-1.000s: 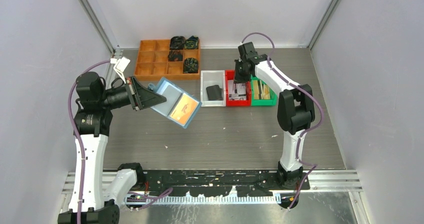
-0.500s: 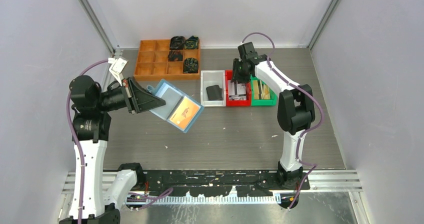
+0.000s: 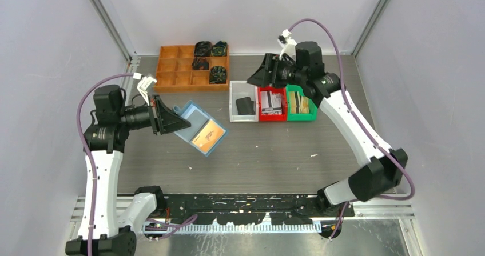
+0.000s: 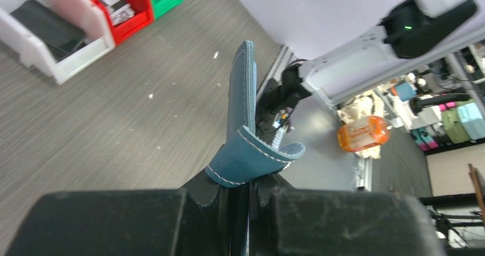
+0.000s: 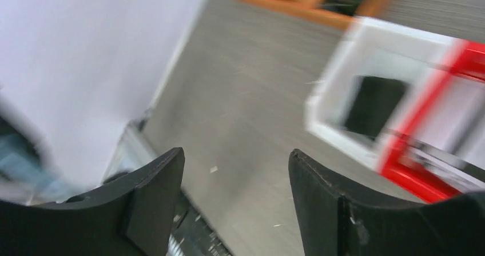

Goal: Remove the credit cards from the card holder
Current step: Remove the credit card from the card holder.

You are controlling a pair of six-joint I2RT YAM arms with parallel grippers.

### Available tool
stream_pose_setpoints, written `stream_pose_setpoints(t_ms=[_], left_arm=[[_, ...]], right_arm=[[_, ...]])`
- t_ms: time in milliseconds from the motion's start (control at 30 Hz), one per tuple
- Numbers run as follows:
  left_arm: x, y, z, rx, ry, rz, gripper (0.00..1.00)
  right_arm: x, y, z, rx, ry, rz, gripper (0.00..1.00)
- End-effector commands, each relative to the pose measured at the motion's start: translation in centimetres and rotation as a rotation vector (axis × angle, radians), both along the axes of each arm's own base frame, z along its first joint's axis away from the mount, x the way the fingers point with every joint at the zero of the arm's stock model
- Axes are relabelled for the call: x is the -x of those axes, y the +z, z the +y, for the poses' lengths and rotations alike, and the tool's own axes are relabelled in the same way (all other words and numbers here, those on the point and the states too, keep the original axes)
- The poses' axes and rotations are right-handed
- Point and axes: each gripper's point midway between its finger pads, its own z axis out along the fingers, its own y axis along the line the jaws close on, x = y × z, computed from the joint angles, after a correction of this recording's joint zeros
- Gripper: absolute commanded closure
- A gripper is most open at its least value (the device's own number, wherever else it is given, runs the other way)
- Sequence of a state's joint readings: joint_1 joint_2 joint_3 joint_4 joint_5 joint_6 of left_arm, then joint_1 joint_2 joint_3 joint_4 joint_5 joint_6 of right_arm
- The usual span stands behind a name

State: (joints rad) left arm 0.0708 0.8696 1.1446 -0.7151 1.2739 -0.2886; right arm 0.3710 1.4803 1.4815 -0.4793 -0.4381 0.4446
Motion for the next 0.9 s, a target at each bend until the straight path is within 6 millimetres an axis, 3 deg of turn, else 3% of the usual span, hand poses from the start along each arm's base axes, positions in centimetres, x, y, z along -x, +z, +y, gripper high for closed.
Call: stream_pose_setpoints(t_ms=[0, 100, 400, 567, 733, 867], left_arm=[[1.0, -2.9, 0.8, -0.167, -0.040, -0.066, 1.00], [1.6, -3.9, 1.0, -0.229, -0.092, -0.048, 1.00], [4.6, -3.8, 0.9, -0.278, -0.200, -0.089, 1.00], [5.3, -3.9, 0.9, -0.284, -0.217, -0.085, 1.00], [5.9, -3.6, 0.4, -0.274, -0.256, -0.090, 1.00], [6.1, -3.2, 0.1, -0.260, -0.265, -0.090, 1.00]], right_arm=[[9.4, 4.5, 6.7, -0.167, 0.451, -0.089, 0.26], [13.1, 4.7, 8.6, -0.161, 0.585, -0.107, 0.25], [19.7, 4.0, 11.2, -0.188, 0.885, -0.098, 0.23], [21.0, 3.6, 11.7, -0.150, 0.948, -0.086, 0.23], [22.7, 3.3, 13.7, -0.138, 1.012, -0.096, 0.24], [22.9, 2.9, 15.4, -0.132, 1.012, -0.128, 0.26]])
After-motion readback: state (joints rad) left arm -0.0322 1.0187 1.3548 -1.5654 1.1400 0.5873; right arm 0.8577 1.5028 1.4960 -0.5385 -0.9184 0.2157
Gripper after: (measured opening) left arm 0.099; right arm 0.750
